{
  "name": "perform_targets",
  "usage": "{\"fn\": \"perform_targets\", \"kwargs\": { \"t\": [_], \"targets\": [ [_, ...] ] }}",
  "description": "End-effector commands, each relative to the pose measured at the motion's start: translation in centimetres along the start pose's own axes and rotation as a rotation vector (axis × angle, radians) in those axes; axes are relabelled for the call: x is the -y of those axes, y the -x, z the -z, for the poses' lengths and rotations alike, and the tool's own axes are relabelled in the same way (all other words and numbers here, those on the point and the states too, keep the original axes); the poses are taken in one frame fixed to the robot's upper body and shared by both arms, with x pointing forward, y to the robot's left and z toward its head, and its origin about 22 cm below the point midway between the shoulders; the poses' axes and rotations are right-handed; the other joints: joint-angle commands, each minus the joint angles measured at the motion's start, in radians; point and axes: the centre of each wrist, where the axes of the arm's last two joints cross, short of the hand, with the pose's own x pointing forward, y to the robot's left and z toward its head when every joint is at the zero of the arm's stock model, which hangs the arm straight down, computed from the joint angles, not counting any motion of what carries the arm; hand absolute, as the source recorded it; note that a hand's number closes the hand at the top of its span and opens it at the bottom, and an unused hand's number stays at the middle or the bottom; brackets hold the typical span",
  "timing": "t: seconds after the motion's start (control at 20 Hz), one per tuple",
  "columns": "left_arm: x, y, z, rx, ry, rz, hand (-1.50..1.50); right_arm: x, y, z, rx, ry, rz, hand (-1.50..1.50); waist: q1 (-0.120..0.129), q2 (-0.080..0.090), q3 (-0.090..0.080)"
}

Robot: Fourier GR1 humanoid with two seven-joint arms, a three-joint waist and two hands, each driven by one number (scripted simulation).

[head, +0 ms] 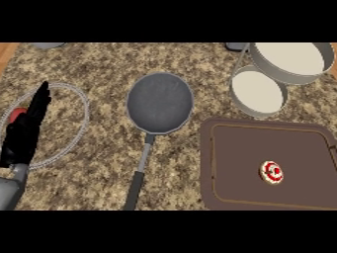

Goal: Pick the cupcake from the tray and place it in the tiered basket

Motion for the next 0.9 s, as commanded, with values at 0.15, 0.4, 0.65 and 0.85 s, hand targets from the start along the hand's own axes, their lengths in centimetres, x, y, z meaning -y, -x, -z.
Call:
{"fn": "perform_targets", "kwargs": {
  "t": [0.15,0.4,0.65,0.85],
  "targets": [
    [1.7,-0.9,0.2,0.014,0.034,-0.009,0.00,-0.6,-5.1,0.5,-0.136,-0.032,-0.063,-1.50,0.026,0.003,0.003],
    [0.4,-0.2,0.3,0.014,0.015,0.005,0.00,-2.6,-5.5,1.6,-0.227,-0.131,-0.078,-1.50,0.020,0.002,0.003],
    [1.0,0.4,0.7,0.011,0.023,0.009,0.00,-4.5,-6.2,3.5,-0.302,-0.146,-0.149,-1.50,0.023,0.004,0.003],
    [1.0,1.8,0.0,0.000,0.009,0.011,0.00,-5.0,-6.4,3.8,-0.316,-0.166,-0.168,-1.50,0.011,0.001,0.003]
  ]
}}
